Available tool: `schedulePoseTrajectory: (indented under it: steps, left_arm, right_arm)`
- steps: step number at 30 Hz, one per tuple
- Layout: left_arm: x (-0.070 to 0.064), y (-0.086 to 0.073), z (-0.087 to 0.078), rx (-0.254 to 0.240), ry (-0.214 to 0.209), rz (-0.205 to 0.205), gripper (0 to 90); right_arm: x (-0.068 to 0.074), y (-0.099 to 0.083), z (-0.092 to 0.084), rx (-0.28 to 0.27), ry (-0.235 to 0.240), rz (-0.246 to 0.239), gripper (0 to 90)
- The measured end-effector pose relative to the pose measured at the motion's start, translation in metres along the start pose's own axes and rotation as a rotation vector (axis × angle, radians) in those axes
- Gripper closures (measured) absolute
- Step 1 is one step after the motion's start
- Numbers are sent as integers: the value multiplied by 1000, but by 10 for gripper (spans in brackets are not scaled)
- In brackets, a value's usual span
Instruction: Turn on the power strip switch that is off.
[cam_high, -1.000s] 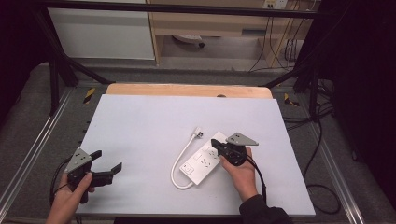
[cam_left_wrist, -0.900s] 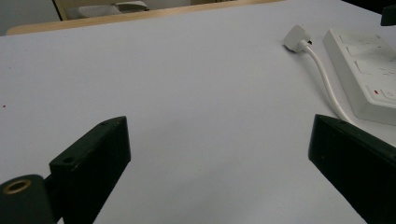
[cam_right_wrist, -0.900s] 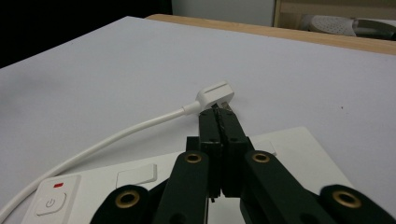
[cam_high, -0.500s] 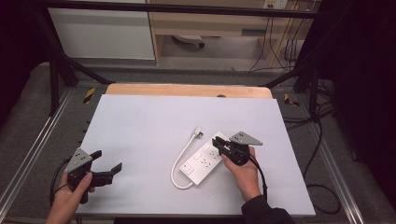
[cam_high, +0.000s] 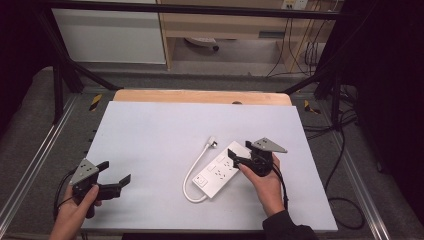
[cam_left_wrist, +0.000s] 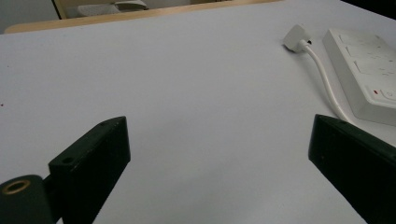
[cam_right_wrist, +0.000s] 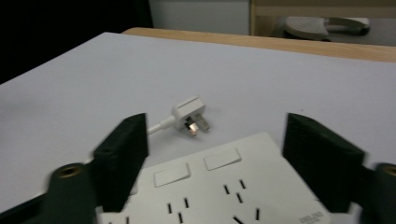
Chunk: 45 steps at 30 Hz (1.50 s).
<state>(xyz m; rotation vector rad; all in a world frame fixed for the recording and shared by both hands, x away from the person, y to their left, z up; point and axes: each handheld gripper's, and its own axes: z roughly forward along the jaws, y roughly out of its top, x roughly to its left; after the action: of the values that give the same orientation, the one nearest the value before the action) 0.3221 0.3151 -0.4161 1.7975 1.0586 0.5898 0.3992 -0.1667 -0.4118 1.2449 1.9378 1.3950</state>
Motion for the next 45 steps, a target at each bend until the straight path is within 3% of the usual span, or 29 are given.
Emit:
schedulePoseTrajectory:
  steps: [6, 21, 36, 45]
  left_arm:
    - [0, 0, 0, 1, 0, 1, 54]
    - [0, -1, 0, -7, -1, -10, 55]
    - [0, -1, -1, -10, 5, -18, 55]
    - [0, -1, -1, -10, 3, -17, 55]
  right_arm:
    - [-5, 4, -6, 0, -31, 15, 55]
    - [-25, 5, -40, -55, -50, -8, 40]
    - [-62, -17, -78, -97, -105, 20, 71]
    - [-76, -34, -89, -69, -108, 34, 69]
